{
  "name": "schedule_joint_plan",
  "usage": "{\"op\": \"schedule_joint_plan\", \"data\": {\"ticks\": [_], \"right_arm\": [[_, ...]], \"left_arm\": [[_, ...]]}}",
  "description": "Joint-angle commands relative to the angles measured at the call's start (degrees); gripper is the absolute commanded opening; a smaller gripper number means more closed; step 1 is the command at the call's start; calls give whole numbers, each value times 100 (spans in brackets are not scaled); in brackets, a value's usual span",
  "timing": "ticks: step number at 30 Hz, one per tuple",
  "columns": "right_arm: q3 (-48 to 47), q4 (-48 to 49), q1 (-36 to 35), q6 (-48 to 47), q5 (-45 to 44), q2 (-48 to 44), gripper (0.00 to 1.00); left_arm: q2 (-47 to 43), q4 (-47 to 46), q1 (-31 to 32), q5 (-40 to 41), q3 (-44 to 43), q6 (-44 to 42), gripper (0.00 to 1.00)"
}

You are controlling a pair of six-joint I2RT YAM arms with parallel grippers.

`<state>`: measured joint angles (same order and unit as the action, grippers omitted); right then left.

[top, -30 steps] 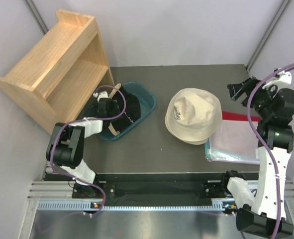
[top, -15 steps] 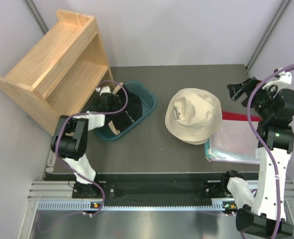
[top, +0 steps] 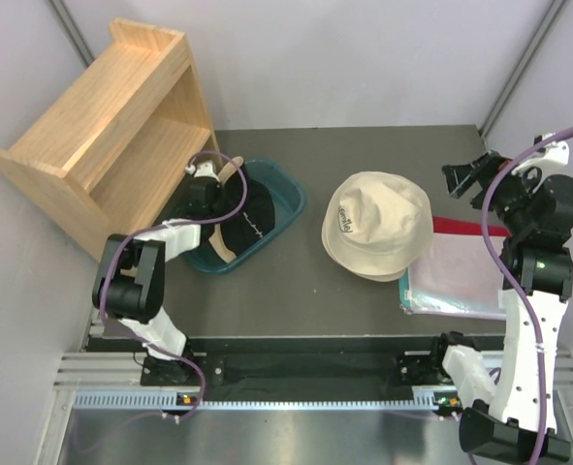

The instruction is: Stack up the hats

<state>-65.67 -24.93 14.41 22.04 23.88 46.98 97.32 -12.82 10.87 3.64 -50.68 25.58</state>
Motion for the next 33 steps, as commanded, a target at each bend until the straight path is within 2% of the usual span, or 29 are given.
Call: {"op": "schedule_joint_plan", "data": {"ticks": [1,5,8,9,12,17,24,26,29,33], "right_arm": [[-183,348,-17,-139,405,-93,94],[-332,594,-280,-69,880,21,93],[-613,577,-1105,-59,523,249,93],[-709,542,-1838,-173,347,450,93],[-956,734,-2975,-104,47,811,93],[-886,1446,-4163,230,257,1050,93],[-500,2369,-4781,827,609,1207,93],[-465,2449,-4921,863,548,1287,90],[-473,2712,-5036,863,460,1523,82],[-648,2765,-5177,846,477,1884,77]], "left_arm": [[-941,-125,-33,-626,5,166,0],[-2002,199,-24,-1258,-100,324,0],[-2795,280,-24,-1636,-188,447,0],[-2997,254,-24,-1691,-206,517,0],[-3587,358,-33,-2067,-337,684,0],[-4255,245,-33,-2789,-540,1097,0],[-4792,-369,-33,-3667,-593,1930,0],[-4845,-695,-33,-3914,-575,2143,0],[-4898,-809,-33,-4046,-593,2424,0],[-5038,-915,-33,-4152,-593,2557,0]]}}
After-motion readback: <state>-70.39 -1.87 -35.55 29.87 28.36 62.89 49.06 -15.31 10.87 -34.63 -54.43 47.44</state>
